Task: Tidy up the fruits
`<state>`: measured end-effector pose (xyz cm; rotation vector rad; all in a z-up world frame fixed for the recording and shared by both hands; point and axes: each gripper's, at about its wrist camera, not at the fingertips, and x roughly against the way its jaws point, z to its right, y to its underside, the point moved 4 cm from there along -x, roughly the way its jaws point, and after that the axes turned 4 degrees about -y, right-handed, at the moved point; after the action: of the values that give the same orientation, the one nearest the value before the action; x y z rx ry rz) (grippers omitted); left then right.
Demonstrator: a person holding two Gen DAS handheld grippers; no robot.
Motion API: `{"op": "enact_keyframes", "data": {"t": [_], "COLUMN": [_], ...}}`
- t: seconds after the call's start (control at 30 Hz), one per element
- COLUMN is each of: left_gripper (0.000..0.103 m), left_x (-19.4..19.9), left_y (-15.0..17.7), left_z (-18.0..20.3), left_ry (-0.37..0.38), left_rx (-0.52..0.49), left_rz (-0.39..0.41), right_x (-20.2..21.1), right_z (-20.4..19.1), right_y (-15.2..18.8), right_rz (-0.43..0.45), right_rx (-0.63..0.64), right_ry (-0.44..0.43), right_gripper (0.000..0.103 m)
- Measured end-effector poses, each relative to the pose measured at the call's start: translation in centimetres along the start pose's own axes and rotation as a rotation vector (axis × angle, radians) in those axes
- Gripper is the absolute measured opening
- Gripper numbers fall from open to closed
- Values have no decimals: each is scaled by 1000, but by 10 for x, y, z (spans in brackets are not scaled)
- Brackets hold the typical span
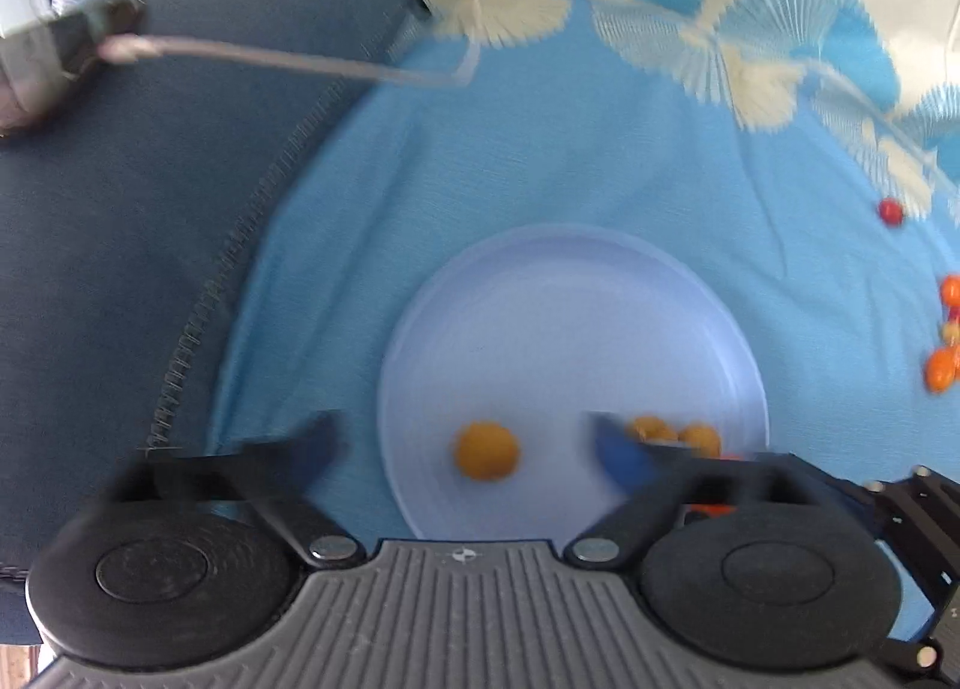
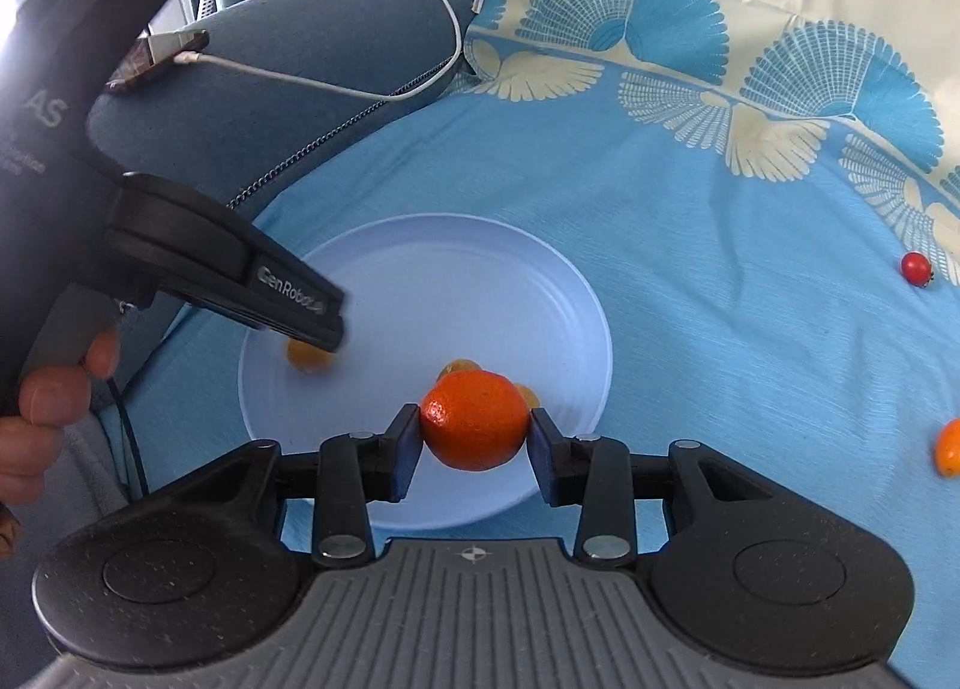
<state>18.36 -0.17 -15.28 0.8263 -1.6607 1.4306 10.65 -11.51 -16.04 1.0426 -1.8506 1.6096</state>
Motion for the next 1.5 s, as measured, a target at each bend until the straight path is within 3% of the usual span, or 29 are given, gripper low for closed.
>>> {"op": "enact_keyframes", "data": {"t": [0.1,0.3,0.43,0.57,0.67,1.03,1.5], "left_gripper": [103,103,103,103,103,103,103], "left_x": [23,70,102,135,153,208,227], "left_y": [4,45,74,99,109,125,134], "left_z": [-10,-33,-38,-36,-24,8,8], "left_ry": [-9,-68,-94,-87,-70,-57,-54], "left_rx": [-11,32,68,107,66,-20,-15], "left_rz": [27,-9,-22,31,71,218,247], "right_x": [16,74,113,150,172,229,263], "right_z": [-3,-11,-22,-38,-47,-50,-53], "right_y": [-3,12,29,42,49,69,85], "right_rz": [20,51,75,145,195,317,375], "right_rx": [8,-26,-45,11,44,35,38], "right_ry": [3,30,42,51,68,133,139], "right_gripper": [80,92,95,99,100,100,100]}}
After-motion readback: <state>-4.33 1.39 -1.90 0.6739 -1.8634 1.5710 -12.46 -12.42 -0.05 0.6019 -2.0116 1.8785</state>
